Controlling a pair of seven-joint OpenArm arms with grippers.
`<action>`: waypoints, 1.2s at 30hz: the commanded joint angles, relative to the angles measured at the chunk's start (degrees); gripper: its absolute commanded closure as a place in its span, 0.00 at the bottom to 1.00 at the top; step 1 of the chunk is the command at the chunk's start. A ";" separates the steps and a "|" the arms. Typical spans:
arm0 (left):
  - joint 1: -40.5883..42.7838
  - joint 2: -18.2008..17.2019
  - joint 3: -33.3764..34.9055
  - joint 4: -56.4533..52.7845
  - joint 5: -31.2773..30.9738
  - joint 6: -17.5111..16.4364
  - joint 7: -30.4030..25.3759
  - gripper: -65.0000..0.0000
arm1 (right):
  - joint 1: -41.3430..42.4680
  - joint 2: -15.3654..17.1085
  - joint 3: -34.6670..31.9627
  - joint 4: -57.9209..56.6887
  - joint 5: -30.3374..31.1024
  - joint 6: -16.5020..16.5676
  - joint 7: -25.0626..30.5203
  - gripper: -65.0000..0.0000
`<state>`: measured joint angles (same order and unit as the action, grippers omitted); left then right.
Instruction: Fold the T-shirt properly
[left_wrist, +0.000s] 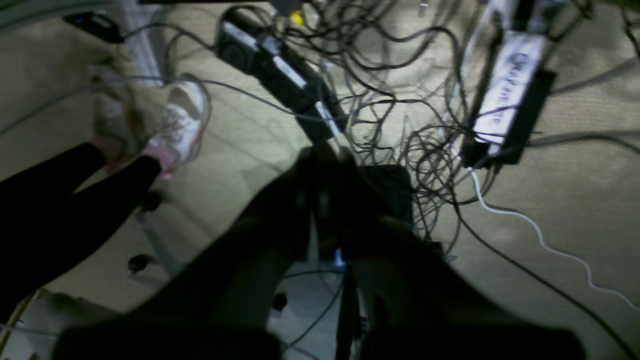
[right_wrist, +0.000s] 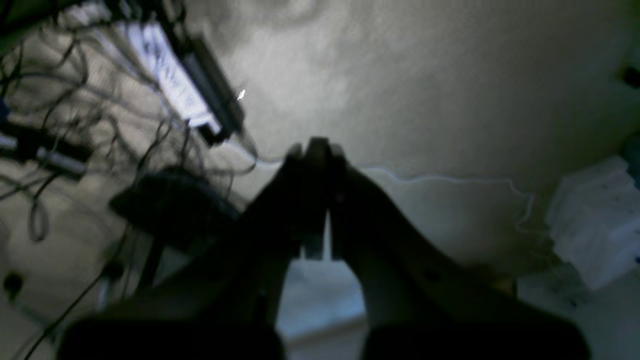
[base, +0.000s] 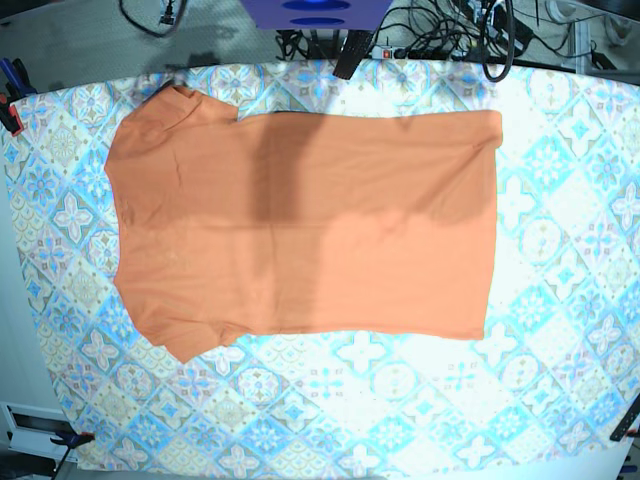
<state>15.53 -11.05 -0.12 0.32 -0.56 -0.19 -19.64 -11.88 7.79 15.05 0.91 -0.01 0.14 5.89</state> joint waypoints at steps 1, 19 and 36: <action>1.75 -0.60 -0.01 -0.19 -1.42 0.41 -3.26 1.00 | -1.97 0.34 0.73 -0.16 0.05 -0.10 2.07 1.00; 13.70 -2.45 -0.01 -0.27 -7.49 0.41 -51.26 1.00 | -19.37 -3.62 4.42 -0.69 -0.12 -0.10 60.26 1.00; 17.83 -2.18 -0.01 27.42 -10.39 0.41 -51.97 1.00 | -25.44 -7.40 4.78 11.18 -0.21 -0.01 68.70 1.00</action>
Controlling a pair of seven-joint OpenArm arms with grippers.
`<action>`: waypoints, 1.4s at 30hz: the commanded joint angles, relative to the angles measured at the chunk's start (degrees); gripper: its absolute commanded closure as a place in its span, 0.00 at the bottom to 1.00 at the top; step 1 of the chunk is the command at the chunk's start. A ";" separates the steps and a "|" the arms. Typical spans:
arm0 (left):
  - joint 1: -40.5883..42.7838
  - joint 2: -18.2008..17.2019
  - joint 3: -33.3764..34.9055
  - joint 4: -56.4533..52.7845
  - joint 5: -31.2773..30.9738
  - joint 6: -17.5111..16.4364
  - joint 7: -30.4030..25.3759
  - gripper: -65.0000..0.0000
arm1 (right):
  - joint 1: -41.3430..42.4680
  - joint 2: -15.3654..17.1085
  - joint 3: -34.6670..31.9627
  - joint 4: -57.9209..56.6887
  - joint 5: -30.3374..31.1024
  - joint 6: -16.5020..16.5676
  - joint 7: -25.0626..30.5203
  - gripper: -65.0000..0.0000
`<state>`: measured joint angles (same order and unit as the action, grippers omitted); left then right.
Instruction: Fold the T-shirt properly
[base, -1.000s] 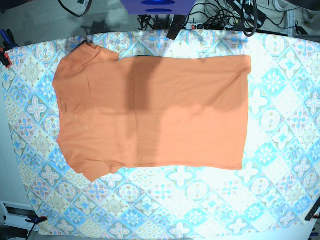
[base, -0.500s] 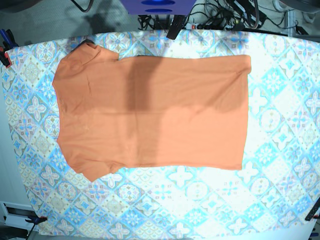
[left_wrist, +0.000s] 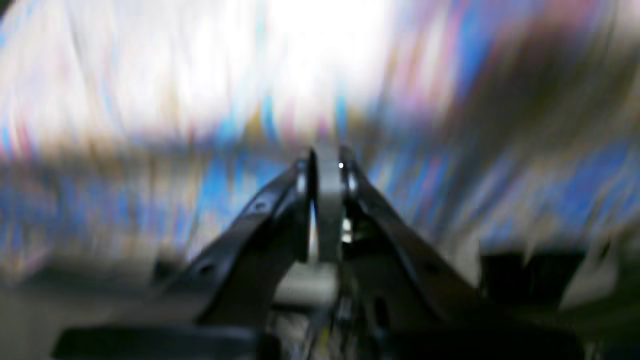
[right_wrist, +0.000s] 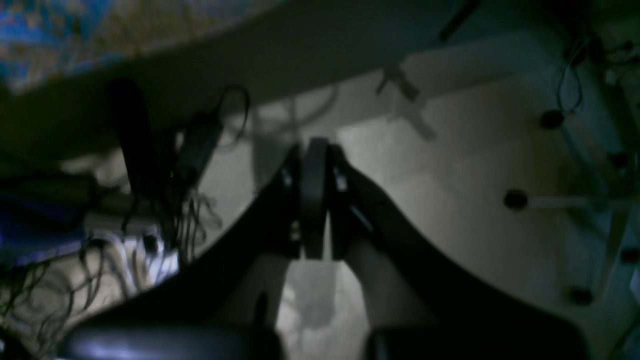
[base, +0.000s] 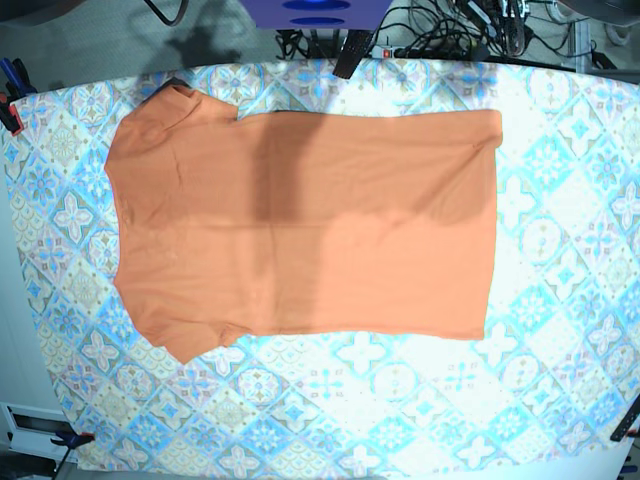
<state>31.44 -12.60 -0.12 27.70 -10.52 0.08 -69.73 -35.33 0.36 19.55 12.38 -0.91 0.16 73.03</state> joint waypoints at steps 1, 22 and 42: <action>4.03 -0.63 -0.01 4.87 -0.42 0.14 -1.87 1.00 | -2.87 -0.32 0.36 2.26 0.78 -0.03 1.56 1.00; 28.65 -0.98 -7.13 84.34 -0.25 0.14 47.54 1.00 | -30.56 -5.86 0.27 86.04 0.60 0.06 -40.90 0.99; 22.32 -8.54 -10.56 90.85 -10.53 -0.03 74.53 0.76 | -15.79 0.56 -6.85 99.40 -2.04 0.06 -85.12 0.85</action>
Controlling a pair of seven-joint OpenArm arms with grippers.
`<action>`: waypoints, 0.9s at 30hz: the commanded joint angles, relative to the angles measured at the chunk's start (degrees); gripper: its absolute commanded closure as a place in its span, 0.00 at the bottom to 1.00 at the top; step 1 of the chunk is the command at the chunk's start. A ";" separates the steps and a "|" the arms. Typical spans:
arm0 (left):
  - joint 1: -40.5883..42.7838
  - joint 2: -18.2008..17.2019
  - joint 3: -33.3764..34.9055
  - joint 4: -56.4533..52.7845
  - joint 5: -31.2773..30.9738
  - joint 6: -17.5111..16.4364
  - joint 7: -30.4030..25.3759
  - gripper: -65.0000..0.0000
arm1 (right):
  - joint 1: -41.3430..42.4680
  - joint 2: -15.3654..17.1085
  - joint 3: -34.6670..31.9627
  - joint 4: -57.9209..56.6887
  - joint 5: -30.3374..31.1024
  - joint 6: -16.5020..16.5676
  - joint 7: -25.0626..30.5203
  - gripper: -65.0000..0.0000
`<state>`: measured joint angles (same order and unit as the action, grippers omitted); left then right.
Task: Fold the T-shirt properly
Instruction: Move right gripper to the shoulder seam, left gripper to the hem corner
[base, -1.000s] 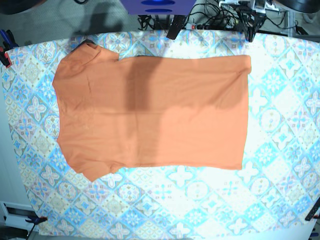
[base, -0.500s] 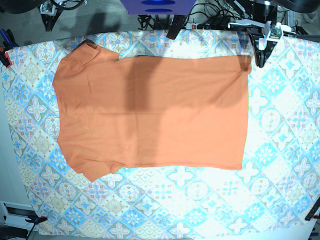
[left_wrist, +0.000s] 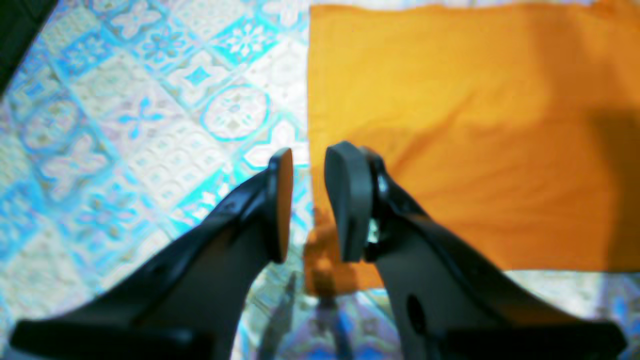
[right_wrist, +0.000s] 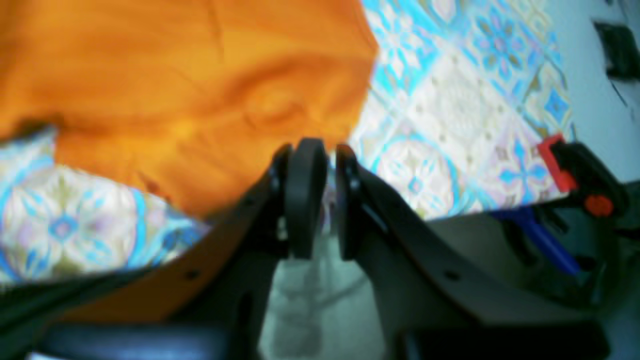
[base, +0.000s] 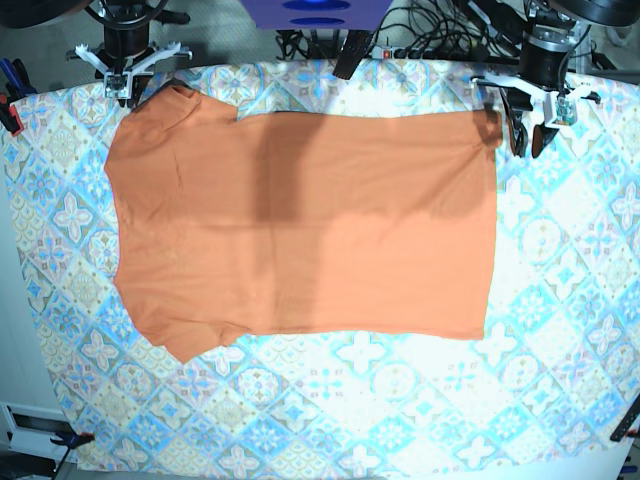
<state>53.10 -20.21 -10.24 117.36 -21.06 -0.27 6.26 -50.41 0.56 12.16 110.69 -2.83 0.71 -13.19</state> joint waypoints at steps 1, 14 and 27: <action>0.74 -2.43 -0.35 1.19 -1.67 0.32 -1.47 0.76 | -0.44 0.37 0.54 1.26 -0.03 -0.49 1.01 0.83; -9.10 -22.91 -5.72 0.40 -44.13 -10.32 25.34 0.75 | 0.35 0.72 -0.69 1.88 -0.03 -0.49 1.01 0.37; -21.94 -10.52 -17.06 -0.92 -36.74 -10.85 60.16 0.76 | 14.50 3.44 10.39 2.32 26.96 6.89 -31.34 0.33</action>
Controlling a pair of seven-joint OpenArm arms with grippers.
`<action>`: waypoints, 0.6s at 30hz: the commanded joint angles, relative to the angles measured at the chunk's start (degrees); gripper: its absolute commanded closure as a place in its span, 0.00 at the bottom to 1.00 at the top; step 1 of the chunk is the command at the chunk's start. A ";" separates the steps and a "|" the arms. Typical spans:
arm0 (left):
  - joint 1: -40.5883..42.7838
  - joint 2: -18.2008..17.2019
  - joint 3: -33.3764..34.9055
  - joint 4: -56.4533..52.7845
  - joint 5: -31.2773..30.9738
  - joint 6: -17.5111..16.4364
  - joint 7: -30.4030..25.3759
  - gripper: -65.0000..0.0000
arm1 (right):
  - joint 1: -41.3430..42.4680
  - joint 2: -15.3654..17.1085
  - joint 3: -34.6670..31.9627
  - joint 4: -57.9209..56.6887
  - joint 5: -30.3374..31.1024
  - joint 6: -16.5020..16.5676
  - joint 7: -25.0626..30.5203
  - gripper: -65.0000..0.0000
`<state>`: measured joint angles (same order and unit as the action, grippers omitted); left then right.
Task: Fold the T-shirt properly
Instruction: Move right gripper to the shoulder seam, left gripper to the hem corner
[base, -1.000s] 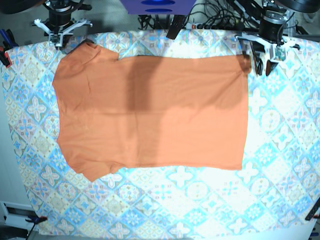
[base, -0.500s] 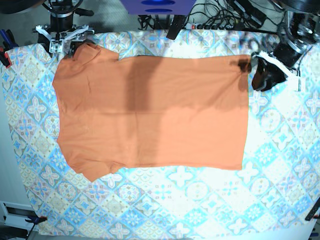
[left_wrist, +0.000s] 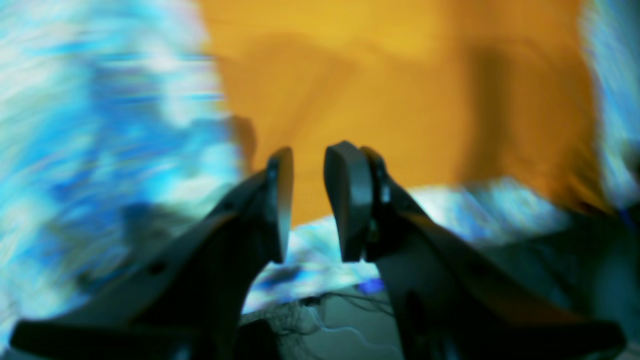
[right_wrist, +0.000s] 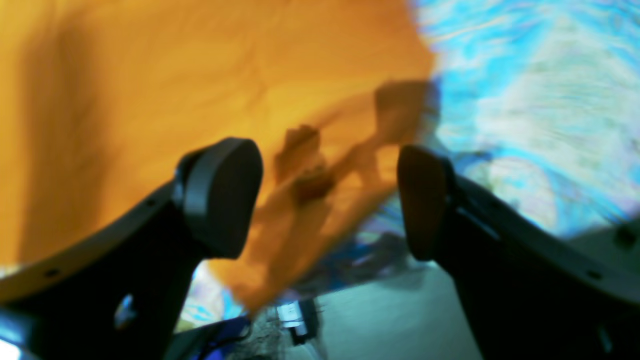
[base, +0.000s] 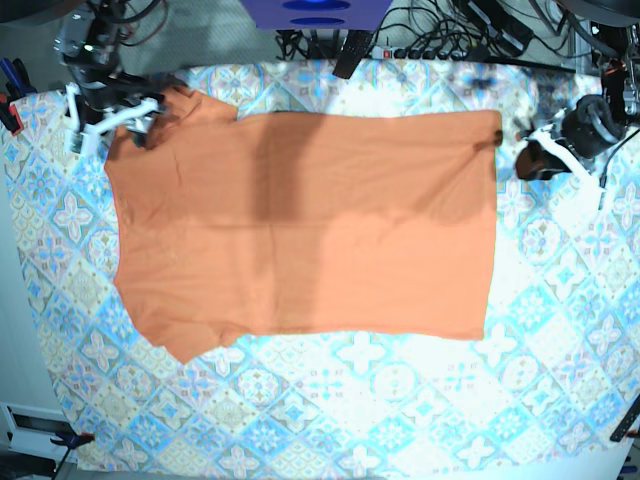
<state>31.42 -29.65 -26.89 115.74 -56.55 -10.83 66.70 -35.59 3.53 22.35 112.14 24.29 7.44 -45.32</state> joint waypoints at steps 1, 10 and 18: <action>-0.17 -0.81 -1.28 0.70 0.60 -0.47 1.30 0.76 | 0.21 1.26 1.34 0.87 1.68 0.16 -0.53 0.33; 1.24 -0.20 -2.34 -0.80 12.82 -10.66 3.33 0.76 | 1.35 5.31 2.22 0.43 15.84 0.07 -5.98 0.33; 1.15 0.86 -2.42 -6.95 20.47 -18.31 1.74 0.76 | 2.23 5.04 2.22 -3.87 15.84 -0.01 -8.35 0.33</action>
<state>32.42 -27.77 -28.75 107.87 -35.90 -29.30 69.49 -33.47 7.92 24.05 107.39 39.53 7.20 -54.52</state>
